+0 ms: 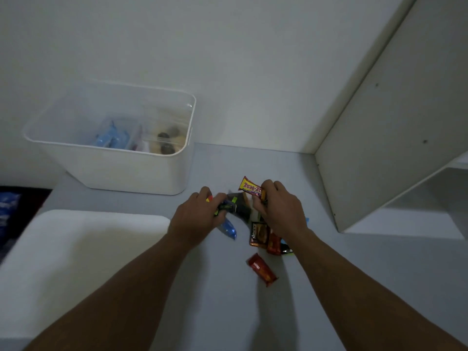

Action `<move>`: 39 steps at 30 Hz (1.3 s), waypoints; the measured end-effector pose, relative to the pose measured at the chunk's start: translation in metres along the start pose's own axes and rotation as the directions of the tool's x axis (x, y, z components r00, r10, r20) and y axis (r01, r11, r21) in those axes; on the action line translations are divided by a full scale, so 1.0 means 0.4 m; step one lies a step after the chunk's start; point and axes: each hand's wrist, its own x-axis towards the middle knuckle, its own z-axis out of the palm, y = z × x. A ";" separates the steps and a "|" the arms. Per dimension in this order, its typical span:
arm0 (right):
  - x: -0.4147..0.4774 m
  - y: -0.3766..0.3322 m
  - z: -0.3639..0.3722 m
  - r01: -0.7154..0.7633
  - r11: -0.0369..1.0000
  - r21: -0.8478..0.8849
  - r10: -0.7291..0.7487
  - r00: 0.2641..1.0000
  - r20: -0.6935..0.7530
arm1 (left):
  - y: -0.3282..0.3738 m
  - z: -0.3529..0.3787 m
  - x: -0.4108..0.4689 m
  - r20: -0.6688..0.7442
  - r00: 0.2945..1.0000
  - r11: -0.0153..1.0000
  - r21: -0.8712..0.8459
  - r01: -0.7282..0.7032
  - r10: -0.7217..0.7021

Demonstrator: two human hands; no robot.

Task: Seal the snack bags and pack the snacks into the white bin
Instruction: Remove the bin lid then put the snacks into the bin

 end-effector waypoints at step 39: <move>0.413 -0.495 -0.067 -0.206 0.963 0.174 0.165 0.961 0.223 | -0.481 -0.403 0.227 -0.084 0.989 0.960 -0.262 0.097 -0.123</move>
